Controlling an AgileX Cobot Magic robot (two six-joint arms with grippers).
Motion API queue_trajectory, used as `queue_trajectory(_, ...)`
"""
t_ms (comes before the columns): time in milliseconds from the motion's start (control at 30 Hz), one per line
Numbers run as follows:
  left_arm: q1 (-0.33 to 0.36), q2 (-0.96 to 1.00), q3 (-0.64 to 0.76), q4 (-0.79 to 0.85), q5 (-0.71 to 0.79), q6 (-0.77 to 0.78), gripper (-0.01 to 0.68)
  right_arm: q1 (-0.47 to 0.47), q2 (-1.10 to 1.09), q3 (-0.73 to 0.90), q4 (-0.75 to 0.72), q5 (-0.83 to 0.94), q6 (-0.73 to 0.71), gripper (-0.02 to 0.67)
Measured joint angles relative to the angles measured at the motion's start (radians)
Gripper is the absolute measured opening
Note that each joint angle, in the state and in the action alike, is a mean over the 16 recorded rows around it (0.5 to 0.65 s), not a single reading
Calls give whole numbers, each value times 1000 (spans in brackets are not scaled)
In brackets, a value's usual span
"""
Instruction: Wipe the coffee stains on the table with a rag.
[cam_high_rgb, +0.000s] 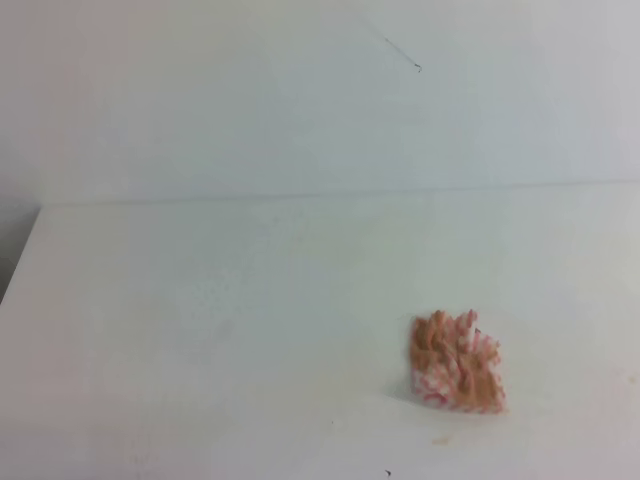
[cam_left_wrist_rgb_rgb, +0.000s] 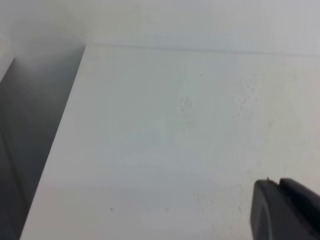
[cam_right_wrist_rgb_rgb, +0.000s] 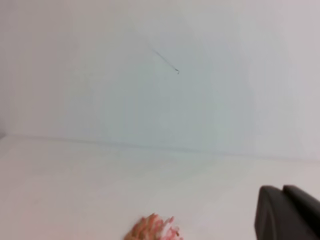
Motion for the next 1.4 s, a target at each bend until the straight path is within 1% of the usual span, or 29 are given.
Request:
queue_trajectory(400,0,10,-16,1,6,-2,-1,-2,8,30,41,26,2,-2)
queue_trajectory(567,0,7,-11,0,4,-2,-1,-36,7,44,42,42,1,-2)
queue_trajectory(733,0,0,0,0,0,-1,0,-128,6,55,42,54,0,-2)
queue_trajectory(1000,0,5,-8,0,3,0,-1,-361,-2,99,48,61,0,-2)
queue_trajectory(1100,0,10,-16,1,6,0,-1,-431,-24,133,62,55,0,-2)
queue_trajectory(1233,-1,17,-27,1,10,0,-1,-491,-57,195,101,34,0,-2)
queue_trajectory(1400,-1,17,-27,1,10,0,-1,-519,-99,286,161,-4,0,-2)
